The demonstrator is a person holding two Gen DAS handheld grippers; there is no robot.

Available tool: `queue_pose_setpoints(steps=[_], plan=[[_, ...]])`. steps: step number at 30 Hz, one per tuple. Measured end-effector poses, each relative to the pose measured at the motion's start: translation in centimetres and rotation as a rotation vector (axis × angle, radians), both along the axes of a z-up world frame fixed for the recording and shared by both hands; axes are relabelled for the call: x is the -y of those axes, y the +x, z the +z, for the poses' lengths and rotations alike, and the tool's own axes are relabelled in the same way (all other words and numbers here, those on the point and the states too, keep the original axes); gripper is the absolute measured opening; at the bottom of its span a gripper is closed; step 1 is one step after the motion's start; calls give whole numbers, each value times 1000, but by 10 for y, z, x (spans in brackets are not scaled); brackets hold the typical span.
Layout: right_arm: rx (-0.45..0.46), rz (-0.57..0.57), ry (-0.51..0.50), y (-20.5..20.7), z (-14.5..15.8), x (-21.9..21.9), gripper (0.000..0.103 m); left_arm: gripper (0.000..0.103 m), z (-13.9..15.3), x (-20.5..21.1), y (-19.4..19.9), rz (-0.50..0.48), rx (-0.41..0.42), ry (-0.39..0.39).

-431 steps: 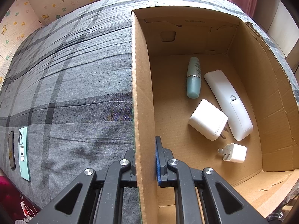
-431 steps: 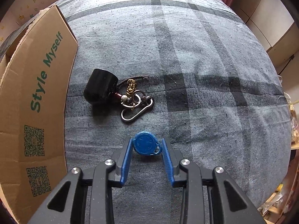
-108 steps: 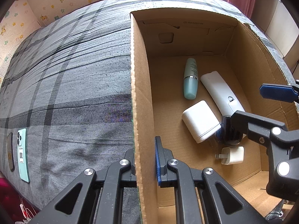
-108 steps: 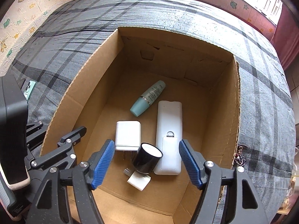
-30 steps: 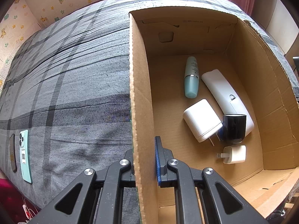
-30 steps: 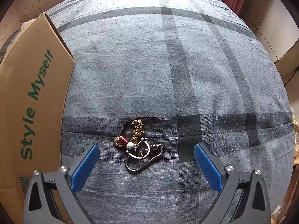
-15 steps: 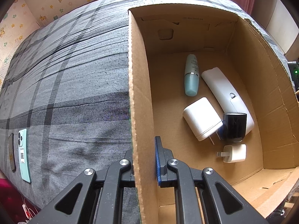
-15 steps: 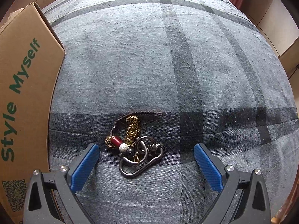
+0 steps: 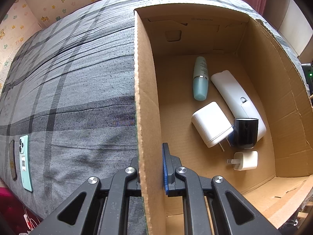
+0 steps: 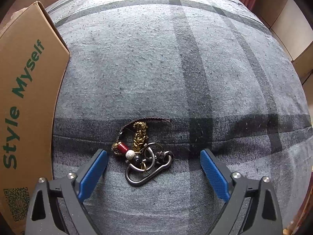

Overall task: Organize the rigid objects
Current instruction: 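Move the right tool out of the box to the keyring, then close the right tool on the keyring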

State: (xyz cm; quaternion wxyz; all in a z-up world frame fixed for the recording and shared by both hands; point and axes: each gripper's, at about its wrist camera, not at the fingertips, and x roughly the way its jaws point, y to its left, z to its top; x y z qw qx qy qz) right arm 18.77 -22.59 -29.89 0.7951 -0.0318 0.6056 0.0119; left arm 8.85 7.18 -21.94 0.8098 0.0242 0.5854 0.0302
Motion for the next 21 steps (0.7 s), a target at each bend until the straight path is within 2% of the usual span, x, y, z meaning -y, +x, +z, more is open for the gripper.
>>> queue_pose_setpoints(steps=[1,3,4,5,6,21], plan=[[10,3,3,-2,3,-1,79,12,0,0,0,0,0,1],[19,11,9,-4,8,-1,48,12,0,1,-1,-1,1,5],[21,9,8,-5,11,-1,38,12,0,2,-1,-2,0,6],[22,6,9,-5,12,0,23,12,0,2,-1,-1,0,4],[22,3,11,-5,13,1,16,12,0,1,-1,0,1,2],[53,13,30,-21,47,10,15,12,2,-1,-1,1,5,-2]])
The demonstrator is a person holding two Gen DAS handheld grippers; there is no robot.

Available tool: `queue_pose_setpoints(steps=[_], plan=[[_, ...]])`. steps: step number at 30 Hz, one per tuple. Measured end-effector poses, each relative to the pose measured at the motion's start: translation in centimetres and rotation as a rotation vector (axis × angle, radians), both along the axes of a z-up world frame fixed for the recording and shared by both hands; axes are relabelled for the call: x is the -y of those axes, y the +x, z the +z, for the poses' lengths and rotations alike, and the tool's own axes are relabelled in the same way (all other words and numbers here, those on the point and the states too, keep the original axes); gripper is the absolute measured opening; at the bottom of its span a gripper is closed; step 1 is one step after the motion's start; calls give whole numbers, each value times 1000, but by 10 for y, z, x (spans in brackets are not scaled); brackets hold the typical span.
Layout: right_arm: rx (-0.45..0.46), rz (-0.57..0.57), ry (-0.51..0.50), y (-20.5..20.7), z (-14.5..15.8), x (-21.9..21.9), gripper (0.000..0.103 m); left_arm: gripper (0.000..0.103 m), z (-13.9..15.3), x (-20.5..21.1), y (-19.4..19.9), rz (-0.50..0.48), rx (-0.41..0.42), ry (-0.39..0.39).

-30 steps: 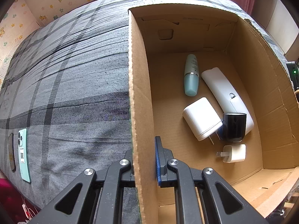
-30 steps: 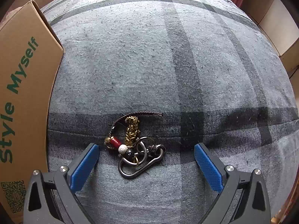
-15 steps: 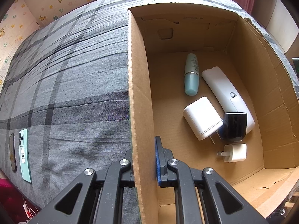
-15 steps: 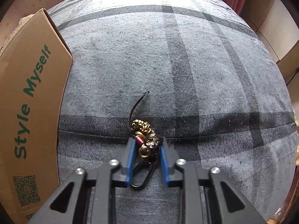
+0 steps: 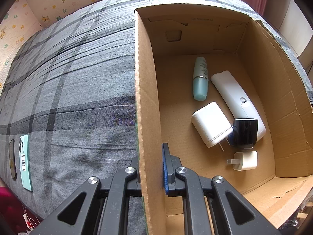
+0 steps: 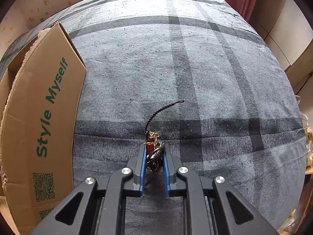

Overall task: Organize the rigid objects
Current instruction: 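Close the right tool on the keyring, then lift the keyring with the right tool and lower it into the box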

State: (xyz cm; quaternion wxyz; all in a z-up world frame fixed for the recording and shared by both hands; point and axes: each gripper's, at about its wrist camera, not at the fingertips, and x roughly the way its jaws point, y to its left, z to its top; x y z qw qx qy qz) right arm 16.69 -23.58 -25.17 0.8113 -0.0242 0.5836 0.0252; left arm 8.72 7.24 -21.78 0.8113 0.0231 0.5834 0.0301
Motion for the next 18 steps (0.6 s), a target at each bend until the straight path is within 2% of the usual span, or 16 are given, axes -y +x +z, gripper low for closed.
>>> queue_pose_setpoints(steps=[18], plan=[[101,52,-19,-11,66,-22,14,12,0,-1,-1,-3,2,-5]])
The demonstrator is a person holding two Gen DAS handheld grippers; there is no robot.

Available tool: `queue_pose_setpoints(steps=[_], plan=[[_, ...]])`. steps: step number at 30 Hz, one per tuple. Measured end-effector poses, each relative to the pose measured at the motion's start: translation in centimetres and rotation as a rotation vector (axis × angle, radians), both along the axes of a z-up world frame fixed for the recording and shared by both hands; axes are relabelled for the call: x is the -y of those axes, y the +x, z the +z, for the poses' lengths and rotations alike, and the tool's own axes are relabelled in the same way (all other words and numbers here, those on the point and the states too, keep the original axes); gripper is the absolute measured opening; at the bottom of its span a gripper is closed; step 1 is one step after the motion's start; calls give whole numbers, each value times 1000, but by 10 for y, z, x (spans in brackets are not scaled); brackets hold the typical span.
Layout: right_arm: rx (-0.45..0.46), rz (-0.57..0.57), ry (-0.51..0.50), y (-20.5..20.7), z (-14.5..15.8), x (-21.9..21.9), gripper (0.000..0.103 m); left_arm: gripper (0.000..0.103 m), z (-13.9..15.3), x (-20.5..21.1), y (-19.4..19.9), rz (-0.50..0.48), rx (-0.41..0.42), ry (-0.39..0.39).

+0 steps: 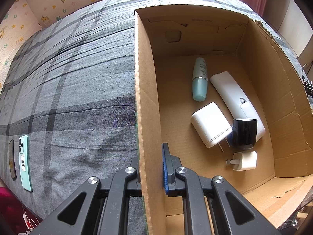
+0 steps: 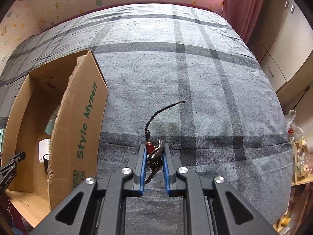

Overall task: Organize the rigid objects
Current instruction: 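Lift the keyring with the right tool and lower it into the box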

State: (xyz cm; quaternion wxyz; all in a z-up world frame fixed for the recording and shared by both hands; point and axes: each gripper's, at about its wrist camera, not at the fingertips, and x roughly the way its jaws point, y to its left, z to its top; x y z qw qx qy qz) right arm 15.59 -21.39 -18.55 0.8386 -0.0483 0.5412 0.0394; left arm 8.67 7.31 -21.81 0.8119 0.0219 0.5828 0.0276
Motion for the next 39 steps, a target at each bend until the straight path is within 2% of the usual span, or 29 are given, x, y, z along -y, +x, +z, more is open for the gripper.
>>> queue_pose_setpoints(steps=[16,23,30,39], plan=[[108,95,14,-3,77,-46,14,12,1,0,1,1,-1,-5],[142,157,34,-6,100,-74,14,12,1,0,2,3,-1,-8],[146,226,60,-12,105,-104,14,12,1,0,2,3,-1,-8],[103,299,78,-19,87,-143,14,12,2,0,2,1,-2,-6]])
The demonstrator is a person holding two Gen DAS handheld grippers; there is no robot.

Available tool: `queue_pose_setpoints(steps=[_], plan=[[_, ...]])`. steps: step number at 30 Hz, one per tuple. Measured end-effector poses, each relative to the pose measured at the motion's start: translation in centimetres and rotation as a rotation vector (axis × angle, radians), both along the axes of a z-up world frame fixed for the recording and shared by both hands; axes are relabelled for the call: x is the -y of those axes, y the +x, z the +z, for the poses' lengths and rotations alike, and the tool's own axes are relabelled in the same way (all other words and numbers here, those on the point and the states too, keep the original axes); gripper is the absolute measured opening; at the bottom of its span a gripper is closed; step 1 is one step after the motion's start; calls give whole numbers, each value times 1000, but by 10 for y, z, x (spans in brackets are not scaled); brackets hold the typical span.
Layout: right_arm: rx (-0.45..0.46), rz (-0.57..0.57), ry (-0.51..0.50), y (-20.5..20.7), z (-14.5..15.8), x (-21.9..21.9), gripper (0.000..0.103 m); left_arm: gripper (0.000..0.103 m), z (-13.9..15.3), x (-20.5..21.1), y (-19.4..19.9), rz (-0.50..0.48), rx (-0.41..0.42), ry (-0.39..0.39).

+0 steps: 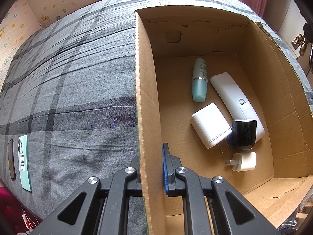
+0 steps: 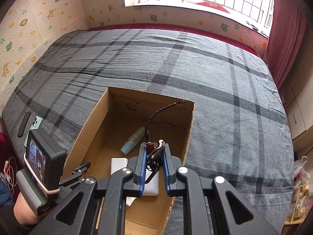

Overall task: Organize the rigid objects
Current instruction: 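Lift the keyring with the right tool and lower it into the box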

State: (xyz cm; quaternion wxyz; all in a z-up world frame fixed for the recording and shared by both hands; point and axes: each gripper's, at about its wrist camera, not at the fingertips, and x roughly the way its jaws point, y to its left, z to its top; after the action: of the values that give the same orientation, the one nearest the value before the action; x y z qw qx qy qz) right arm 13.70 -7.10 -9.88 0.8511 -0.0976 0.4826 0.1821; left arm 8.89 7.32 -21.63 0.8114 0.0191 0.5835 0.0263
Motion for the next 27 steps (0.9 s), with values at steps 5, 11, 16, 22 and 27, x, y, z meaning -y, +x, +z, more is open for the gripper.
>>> queue_pose_setpoints(steps=[5,11,16,22,27], plan=[[-34,26,-10,-1,-18,-14,14,12,0,0,0,0,1,-2],[-82,45,-24,-1,-44,-26,14,12,-1,-1,0,0,1,-3],[-118,57,-40,0,-66,-35,15,12,-1,-1,-1,0,2,-2],[-159,67,-59,3,-90,-45,15,12,0,-1,0,1,1,-3],[-187,67,-74,8,-106,-52,15,12,0,-1,0,0,2,1]])
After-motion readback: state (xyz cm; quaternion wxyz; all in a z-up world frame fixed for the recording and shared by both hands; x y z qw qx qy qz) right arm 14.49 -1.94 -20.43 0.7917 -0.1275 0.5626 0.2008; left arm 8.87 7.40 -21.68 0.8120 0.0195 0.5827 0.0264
